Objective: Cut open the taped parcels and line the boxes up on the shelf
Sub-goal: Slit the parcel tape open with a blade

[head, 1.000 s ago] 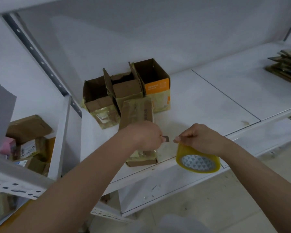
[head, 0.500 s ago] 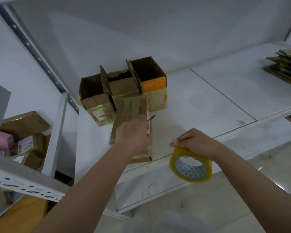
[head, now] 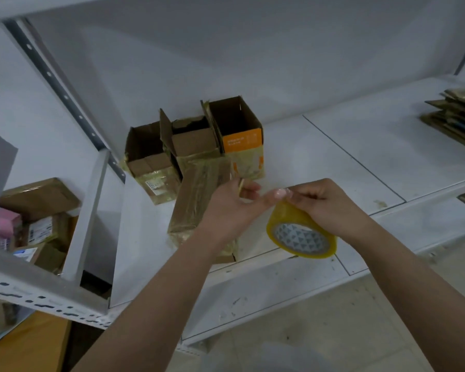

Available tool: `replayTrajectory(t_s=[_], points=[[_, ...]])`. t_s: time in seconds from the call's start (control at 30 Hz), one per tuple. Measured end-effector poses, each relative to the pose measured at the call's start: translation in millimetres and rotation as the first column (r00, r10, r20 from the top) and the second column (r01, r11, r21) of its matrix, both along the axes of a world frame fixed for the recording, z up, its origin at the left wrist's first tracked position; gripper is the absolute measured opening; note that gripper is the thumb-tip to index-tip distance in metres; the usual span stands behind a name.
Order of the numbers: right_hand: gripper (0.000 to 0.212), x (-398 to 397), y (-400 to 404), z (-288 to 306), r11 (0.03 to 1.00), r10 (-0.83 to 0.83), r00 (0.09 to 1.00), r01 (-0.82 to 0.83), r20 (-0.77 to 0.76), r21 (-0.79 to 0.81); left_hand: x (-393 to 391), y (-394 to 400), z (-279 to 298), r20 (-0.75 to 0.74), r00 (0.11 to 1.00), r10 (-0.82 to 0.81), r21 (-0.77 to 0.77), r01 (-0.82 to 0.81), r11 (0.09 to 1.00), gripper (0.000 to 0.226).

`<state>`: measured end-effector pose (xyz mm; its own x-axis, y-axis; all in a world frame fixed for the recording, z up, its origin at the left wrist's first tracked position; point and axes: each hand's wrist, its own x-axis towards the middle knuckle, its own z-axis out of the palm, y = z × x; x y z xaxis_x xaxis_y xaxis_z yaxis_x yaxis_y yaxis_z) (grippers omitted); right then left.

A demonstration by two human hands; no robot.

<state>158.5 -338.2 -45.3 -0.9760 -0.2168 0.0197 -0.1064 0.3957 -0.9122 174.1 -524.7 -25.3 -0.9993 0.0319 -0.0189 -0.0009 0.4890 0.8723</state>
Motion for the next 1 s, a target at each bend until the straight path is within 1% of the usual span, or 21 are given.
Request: replayTrajectory(t_s=[0.07, 0.1, 0.17, 0.2, 0.23, 0.33, 0.37, 0.5, 0.57, 0.67, 0.73, 0.8, 0.83, 0.9, 0.97, 1.0], points=[[0.025, -1, -1, 0, 0.999, 0.0, 0.999, 0.001, -0.034, 0.035, -2, 9, -3, -0.026, 0.999, 0.025, 0.056, -0.024, 0.998, 0.023], [0.037, -1, -1, -1, 0.997, -0.013, 0.999, 0.017, -0.052, 0.077, -4, 11, -4, -0.04, 0.998, 0.045, 0.079, -0.041, 0.996, 0.02], [0.064, -3, -3, -5, 0.978, -0.077, 0.992, 0.095, -0.104, 0.187, -6, 16, -5, -0.037, 0.996, 0.078, 0.111, -0.074, 0.991, 0.026], [0.07, -3, -4, -7, 0.961, -0.124, 0.981, 0.157, -0.151, 0.227, -6, 20, -5, -0.017, 0.995, 0.098, 0.142, -0.094, 0.985, 0.026], [0.067, -5, -6, -8, 0.942, -0.17, 0.963, 0.222, -0.211, 0.252, -6, 23, -5, 0.01, 0.993, 0.118, 0.172, -0.118, 0.978, 0.024], [0.032, -12, -13, -12, 0.891, -0.271, 0.885, 0.379, -0.379, 0.25, -6, 30, -6, 0.068, 0.984, 0.166, 0.223, -0.178, 0.959, 0.021], [0.028, -15, -16, -12, 0.876, -0.286, 0.863, 0.412, -0.417, 0.251, -6, 31, -6, 0.078, 0.982, 0.171, 0.226, -0.185, 0.956, 0.022], [0.025, -27, -22, -17, 0.835, -0.282, 0.786, 0.483, -0.549, 0.262, -3, 26, -1, 0.058, 0.989, 0.137, 0.202, -0.146, 0.968, 0.014], [0.024, -34, -20, -22, 0.808, -0.278, 0.778, 0.507, -0.563, 0.302, -2, 16, 3, 0.053, 0.99, 0.134, 0.184, -0.142, 0.973, 0.011], [0.026, -47, -9, -30, 0.754, -0.309, 0.775, 0.553, -0.551, 0.355, -3, -19, 10, -0.024, 0.97, 0.243, 0.103, -0.239, 0.966, 0.021], [0.025, -52, -3, -37, 0.727, -0.299, 0.765, 0.57, -0.57, 0.384, -7, -49, 15, -0.078, 0.933, 0.352, 0.086, -0.345, 0.935, 0.023], [0.024, -56, -4, -49, 0.743, -0.25, 0.79, 0.527, -0.559, 0.412, -11, -79, 13, -0.107, 0.883, 0.458, 0.084, -0.451, 0.889, 0.019], [0.023, -57, -6, -55, 0.76, -0.228, 0.809, 0.495, -0.541, 0.421, -13, -93, 9, -0.113, 0.867, 0.486, 0.05, -0.483, 0.874, 0.017], [0.019, -58, -13, -71, 0.781, -0.189, 0.829, 0.452, -0.526, 0.431, -15, -122, -7, -0.088, 0.862, 0.5, -0.078, -0.506, 0.859, 0.007], [0.015, -55, -22, -89, 0.779, -0.151, 0.841, 0.425, -0.52, 0.461, -14, -147, -29, -0.045, 0.872, 0.488, -0.236, -0.484, 0.843, 0.009], [0.016, -53, -27, -97, 0.784, -0.137, 0.855, 0.403, -0.501, 0.473, -12, -157, -41, -0.023, 0.881, 0.473, -0.311, -0.456, 0.834, 0.013]])
